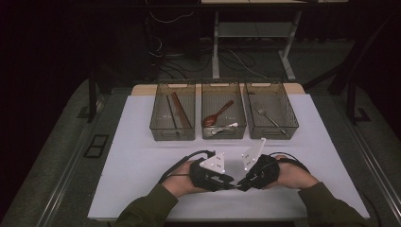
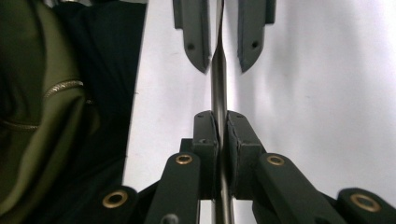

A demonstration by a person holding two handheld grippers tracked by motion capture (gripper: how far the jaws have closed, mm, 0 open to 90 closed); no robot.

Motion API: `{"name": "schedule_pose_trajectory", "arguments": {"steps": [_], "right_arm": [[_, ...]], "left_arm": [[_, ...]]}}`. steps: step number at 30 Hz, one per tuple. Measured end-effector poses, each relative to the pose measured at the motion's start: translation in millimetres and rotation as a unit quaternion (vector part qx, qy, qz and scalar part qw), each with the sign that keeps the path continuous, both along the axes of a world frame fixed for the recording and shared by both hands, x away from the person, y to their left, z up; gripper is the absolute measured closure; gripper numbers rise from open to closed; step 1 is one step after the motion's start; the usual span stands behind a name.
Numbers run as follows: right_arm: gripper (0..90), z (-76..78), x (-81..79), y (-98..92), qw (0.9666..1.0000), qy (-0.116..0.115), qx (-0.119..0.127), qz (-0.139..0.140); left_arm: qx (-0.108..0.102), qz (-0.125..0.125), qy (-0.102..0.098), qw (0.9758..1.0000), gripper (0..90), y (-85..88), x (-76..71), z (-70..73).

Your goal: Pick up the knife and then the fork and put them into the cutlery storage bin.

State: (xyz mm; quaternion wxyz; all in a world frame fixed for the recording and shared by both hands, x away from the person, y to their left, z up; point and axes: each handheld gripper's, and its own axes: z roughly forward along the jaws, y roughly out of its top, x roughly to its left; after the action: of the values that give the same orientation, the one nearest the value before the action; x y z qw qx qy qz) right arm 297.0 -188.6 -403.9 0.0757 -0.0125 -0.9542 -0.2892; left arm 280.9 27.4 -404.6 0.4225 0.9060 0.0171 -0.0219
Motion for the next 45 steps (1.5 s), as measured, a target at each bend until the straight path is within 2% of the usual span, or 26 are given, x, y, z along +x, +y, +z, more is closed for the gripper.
{"name": "schedule_pose_trajectory", "arguments": {"steps": [5,7,9,11,17,22,23,25,26,31,33,34,39,43,45], "right_arm": [[83.0,2.4,2.8,-10.3,0.9998,-0.009,0.003,-0.015],[83.0,3.5,4.3,-15.4,0.9997,-0.014,0.008,-0.02],[83.0,4.9,4.3,-20.5,0.9991,-0.017,0.008,-0.038],[83.0,5.6,4.9,-25.3,0.9984,-0.019,0.01,-0.052],[83.0,8.0,10.4,-43.8,0.9955,-0.031,0.017,-0.087],[82.9,11.6,14.4,-58.0,0.9913,-0.041,0.024,-0.123],[82.9,12.4,15.1,-60.7,0.9902,-0.046,0.024,-0.13],[82.9,13.6,16.9,-65.4,0.9885,-0.051,0.027,-0.14],[82.9,14.6,17.2,-67.7,0.9874,-0.048,0.029,-0.147],[82.9,17.5,21.7,-79.5,0.9806,-0.059,0.043,-0.182],[82.9,18.0,22.5,-83.2,0.9772,-0.056,0.051,-0.199],[82.9,18.4,23.8,-85.9,0.9755,-0.06,0.052,-0.205],[82.9,24.7,27.1,-99.6,0.9641,-0.061,0.083,-0.245],[82.9,31.2,30.3,-112.2,0.9556,-0.073,0.095,-0.269],[83.0,33.8,32.2,-117.7,0.9512,-0.082,0.101,-0.28]], "left_arm": [[-0.028,0.04,0.01,0.9988,56.7,13.6,4.1,1.6],[-0.041,0.062,0.014,0.9972,51.3,20.1,4.1,2.2],[-0.053,0.085,0.014,0.9949,47.7,28.7,4.9,2.6],[-0.056,0.102,0.01,0.9931,44.1,37.8,6.4,3.4],[-0.07,0.157,0.009,0.9851,35.8,65.6,5.4,0.8],[-0.085,0.202,0.015,0.9756,33.9,85.0,2.2,-3.8],[-0.084,0.21,0.017,0.974,32.9,88.0,1.4,-5.7],[-0.077,0.219,0.015,0.9725,31.4,92.4,-0.6,-9.4],[-0.077,0.231,0.015,0.9699,30.2,94.2,-2.4,-12.6],[-0.06,0.262,0.012,0.9631,23.2,103.3,-9.0,-21.7],[-0.057,0.274,0.008,0.96,21.2,107.3,-11.5,-24.4],[-0.057,0.282,0.009,0.9577,19.8,109.3,-12.5,-25.6],[-0.054,0.31,0.015,0.9492,13.3,118.5,-16.3,-31.1],[-0.047,0.318,0.009,0.947,7.9,120.5,-15.9,-33.1],[-0.045,0.324,0.007,0.9449,4.3,120.2,-15.1,-33.5]]}}
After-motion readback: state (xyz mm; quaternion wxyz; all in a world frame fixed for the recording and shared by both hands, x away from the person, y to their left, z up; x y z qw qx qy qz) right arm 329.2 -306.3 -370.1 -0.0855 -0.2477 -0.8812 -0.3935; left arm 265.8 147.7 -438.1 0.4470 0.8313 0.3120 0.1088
